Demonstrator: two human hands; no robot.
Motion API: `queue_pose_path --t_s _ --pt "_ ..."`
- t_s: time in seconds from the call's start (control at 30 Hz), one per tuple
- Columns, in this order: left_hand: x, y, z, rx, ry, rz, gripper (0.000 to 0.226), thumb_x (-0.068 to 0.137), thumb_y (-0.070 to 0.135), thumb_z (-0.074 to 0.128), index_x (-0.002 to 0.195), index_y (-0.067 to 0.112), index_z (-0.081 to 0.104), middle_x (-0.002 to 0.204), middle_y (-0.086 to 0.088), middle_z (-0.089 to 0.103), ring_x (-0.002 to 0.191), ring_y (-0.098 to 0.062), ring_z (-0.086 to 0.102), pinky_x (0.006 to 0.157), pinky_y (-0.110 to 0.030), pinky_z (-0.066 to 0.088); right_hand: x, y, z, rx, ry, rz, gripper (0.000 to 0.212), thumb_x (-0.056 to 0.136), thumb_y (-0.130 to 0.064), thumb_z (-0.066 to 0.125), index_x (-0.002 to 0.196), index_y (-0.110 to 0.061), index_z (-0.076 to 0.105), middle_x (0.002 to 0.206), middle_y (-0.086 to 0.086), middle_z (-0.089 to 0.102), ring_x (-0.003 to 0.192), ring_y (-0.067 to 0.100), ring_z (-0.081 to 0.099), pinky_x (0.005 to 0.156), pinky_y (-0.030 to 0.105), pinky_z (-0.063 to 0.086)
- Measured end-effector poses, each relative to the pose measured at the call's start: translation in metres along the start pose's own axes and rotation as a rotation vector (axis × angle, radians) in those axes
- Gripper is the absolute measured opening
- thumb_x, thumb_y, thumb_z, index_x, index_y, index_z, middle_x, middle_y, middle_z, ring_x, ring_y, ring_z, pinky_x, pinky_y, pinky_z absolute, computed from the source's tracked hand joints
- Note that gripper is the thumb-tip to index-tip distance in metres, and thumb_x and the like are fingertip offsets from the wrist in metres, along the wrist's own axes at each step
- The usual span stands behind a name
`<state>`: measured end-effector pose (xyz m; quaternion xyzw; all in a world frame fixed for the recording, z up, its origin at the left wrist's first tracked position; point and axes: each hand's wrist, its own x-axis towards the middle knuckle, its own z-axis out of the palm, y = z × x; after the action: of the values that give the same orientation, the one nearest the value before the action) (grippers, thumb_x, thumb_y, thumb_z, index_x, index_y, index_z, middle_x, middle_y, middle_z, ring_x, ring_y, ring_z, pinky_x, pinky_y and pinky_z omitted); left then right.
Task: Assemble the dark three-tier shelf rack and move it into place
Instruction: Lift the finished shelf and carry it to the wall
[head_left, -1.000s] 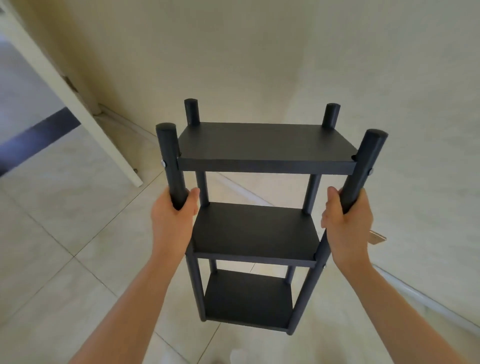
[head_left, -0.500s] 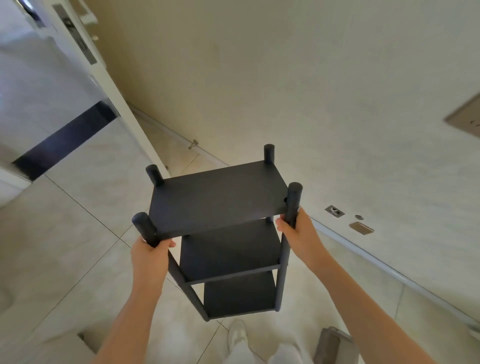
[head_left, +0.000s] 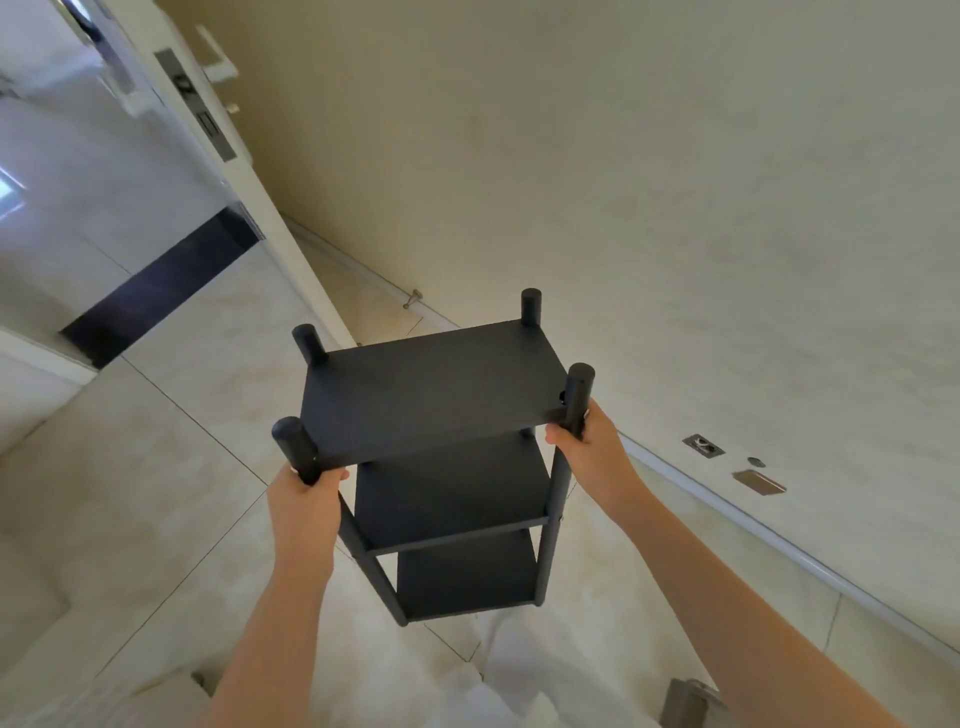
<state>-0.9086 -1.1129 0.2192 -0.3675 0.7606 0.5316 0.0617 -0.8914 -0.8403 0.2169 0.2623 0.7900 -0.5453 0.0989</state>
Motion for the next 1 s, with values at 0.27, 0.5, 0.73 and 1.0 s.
queue_pose_path --t_s 0.27,0.5,0.73,1.0 --pt "0.066 0.063 0.032 0.082 -0.096 -0.02 0.03 0.094 0.007 0.063 0.069 0.009 0.046 0.063 -0.005 0.032 0.057 -0.02 0.027 0.053 -0.027 0.026 0.079 -0.04 0.002 0.001 -0.001 0.084 0.027 0.098 -0.011 0.057 0.124 -0.01 0.052 0.105 0.009 0.062 0.086 0.018 0.059 0.079 0.023 0.044" --pt "0.138 0.113 0.066 0.278 -0.213 0.01 0.016 0.089 0.012 0.074 0.095 0.006 0.06 0.076 -0.004 0.055 0.065 -0.019 0.049 0.06 -0.031 0.045 0.145 -0.066 0.002 -0.024 -0.026 0.205 0.019 0.089 -0.006 0.068 0.101 -0.009 0.054 0.076 0.002 0.055 0.066 0.011 0.052 0.054 0.012 0.04" --pt "0.229 0.153 0.095 0.424 -0.458 -0.05 0.035 0.083 0.032 0.082 0.105 0.015 0.061 0.098 -0.003 0.064 0.089 -0.021 0.06 0.077 -0.035 0.049 0.194 -0.081 0.02 0.316 0.07 0.374 0.023 0.09 -0.047 0.063 0.09 -0.024 0.058 0.093 -0.005 0.065 0.096 0.015 0.061 0.095 0.037 0.045" --pt "0.329 0.209 0.136 0.278 -0.572 -0.195 0.023 0.09 0.034 0.074 0.091 0.021 0.055 0.095 0.004 0.058 0.096 -0.02 0.054 0.089 -0.034 0.041 0.242 -0.109 0.07 0.45 0.175 0.537 0.034 0.093 -0.054 0.056 0.09 -0.02 0.06 0.097 -0.006 0.064 0.09 0.01 0.058 0.093 0.037 0.046"
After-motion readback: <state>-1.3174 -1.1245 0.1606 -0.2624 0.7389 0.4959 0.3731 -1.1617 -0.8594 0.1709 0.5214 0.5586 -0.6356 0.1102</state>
